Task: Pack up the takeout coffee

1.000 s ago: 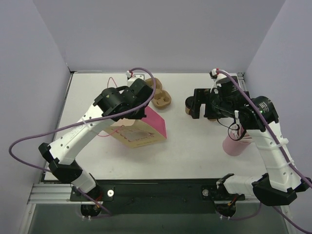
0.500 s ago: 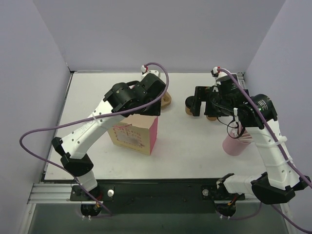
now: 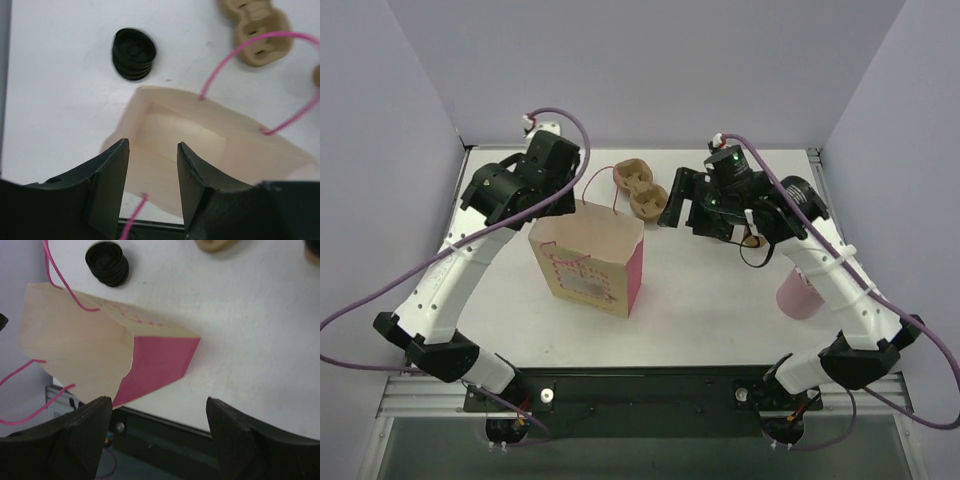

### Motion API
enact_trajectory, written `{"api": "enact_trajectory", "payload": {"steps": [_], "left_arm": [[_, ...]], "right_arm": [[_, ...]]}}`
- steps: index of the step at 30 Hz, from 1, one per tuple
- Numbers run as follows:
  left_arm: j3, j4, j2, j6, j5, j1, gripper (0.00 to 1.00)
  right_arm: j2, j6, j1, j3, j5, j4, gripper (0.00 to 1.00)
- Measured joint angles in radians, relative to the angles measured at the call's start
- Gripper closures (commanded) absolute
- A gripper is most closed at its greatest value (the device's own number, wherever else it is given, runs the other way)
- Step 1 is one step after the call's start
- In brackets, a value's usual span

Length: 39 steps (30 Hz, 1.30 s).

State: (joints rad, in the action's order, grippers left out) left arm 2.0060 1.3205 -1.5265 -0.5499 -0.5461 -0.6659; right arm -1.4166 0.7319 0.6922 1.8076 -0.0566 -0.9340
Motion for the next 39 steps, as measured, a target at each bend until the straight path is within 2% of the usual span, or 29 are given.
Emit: {"api": "enact_trajectory", "payload": {"steps": [6, 10, 15, 18, 19, 22, 25, 28, 35, 39], "left_arm": [[-0.291, -0.052, 0.209, 0.043, 0.044, 0.199, 0.43], [-0.349, -0.085, 0.281, 0.074, 0.085, 0.240, 0.43], [-0.392, -0.136, 0.299, 0.106, 0.148, 0.299, 0.43], [-0.419, -0.164, 0.300, 0.124, 0.196, 0.310, 0.43], [-0.428, -0.172, 0.301, 0.128, 0.213, 0.310, 0.43], [-0.457, -0.190, 0.305, 0.140, 0.256, 0.309, 0.43], [-0.465, -0.190, 0.306, 0.145, 0.287, 0.309, 0.43], [-0.465, -0.190, 0.307, 0.145, 0.314, 0.306, 0.43], [-0.415, -0.191, 0.305, 0.137, 0.443, 0.293, 0.43], [-0.410, -0.201, 0.303, 0.124, 0.521, 0.291, 0.43]], "right_arm": [[-0.099, 0.144, 0.077, 0.000, -0.004, 0.011, 0.25], [-0.145, 0.190, 0.119, 0.000, -0.003, 0.019, 0.30], [-0.194, 0.207, 0.141, 0.000, -0.003, 0.034, 0.38], [-0.223, 0.204, 0.141, 0.000, 0.002, 0.039, 0.58], [-0.230, 0.200, 0.141, 0.000, 0.004, 0.041, 0.69], [-0.240, 0.186, 0.141, 0.000, 0.007, 0.044, 0.86], [-0.240, 0.173, 0.140, 0.000, 0.008, 0.048, 0.96], [-0.238, 0.156, 0.138, 0.000, 0.011, 0.048, 1.00], [-0.153, 0.115, 0.115, -0.053, 0.046, 0.017, 1.00], [-0.078, 0.101, 0.091, -0.091, 0.074, -0.011, 0.94]]}}
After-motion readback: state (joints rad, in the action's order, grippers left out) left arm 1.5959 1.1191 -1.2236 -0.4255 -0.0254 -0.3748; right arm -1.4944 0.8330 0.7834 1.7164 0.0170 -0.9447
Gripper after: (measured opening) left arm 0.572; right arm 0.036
